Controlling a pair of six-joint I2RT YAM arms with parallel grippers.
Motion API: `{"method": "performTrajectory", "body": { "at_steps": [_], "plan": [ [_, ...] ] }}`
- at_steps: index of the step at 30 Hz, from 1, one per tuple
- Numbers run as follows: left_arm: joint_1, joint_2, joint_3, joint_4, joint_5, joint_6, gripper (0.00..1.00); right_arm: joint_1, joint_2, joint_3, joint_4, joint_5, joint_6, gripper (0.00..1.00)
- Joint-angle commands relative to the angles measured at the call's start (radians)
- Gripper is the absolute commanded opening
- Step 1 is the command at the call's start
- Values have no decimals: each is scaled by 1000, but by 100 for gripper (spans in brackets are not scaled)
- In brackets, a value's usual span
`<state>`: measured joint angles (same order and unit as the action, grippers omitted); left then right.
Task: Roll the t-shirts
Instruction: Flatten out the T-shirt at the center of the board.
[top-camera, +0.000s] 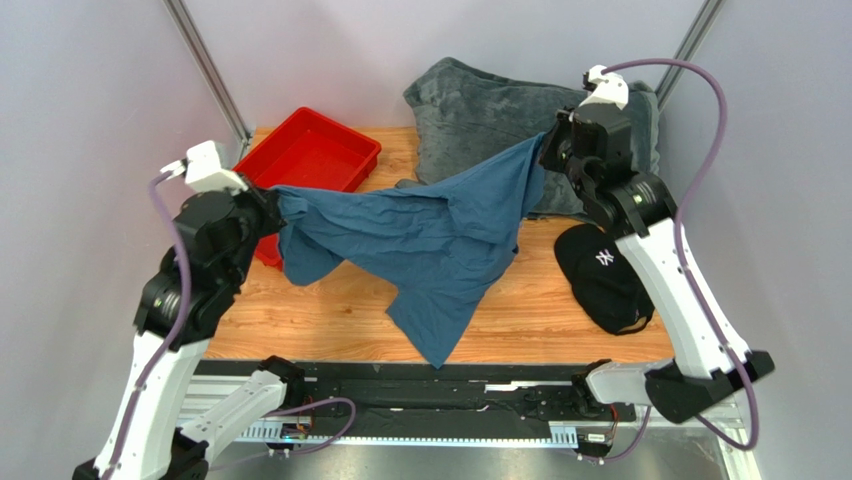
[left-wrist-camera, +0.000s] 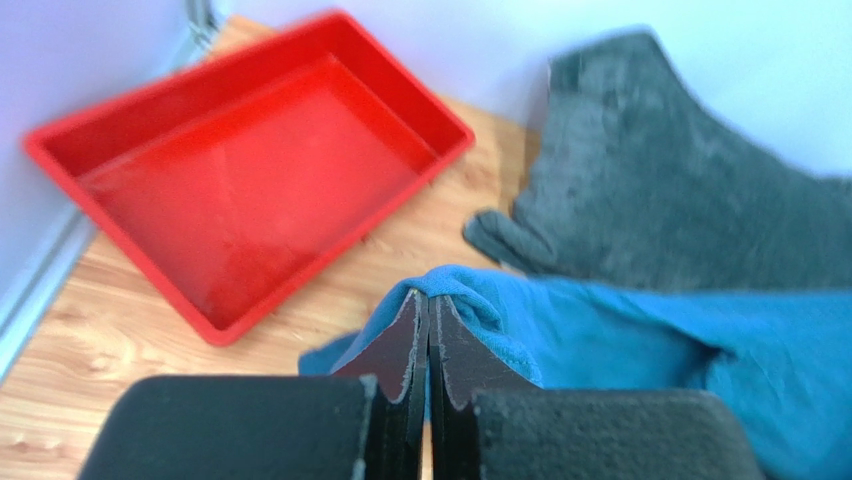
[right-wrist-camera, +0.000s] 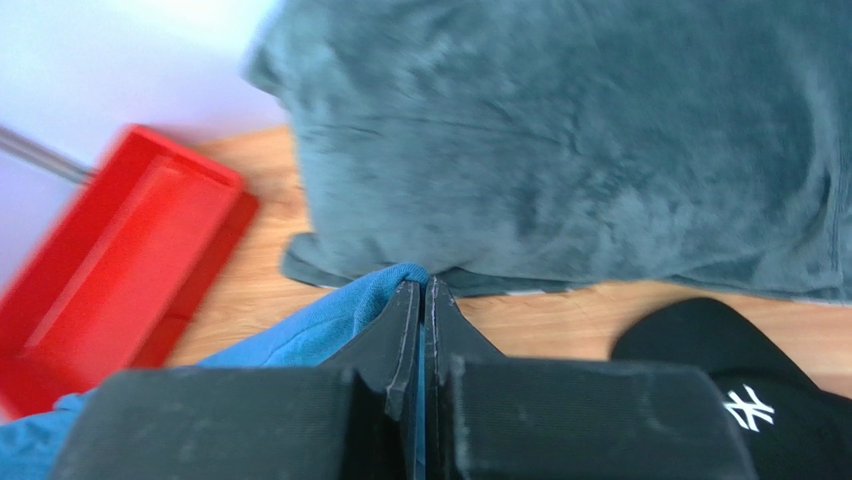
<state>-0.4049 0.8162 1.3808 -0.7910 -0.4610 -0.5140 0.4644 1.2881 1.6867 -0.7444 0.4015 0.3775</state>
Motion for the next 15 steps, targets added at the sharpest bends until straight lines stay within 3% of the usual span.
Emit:
{"method": "performTrajectory", "body": {
  "at_steps": [1,15],
  "plan": [
    [5,63,-32,59,84,-8,0,-73,45,16,22,-92,23,0],
    [5,-201,-63,36,42,51,0,-76,-124,143,-110,-136,44,0]
  ]
}}
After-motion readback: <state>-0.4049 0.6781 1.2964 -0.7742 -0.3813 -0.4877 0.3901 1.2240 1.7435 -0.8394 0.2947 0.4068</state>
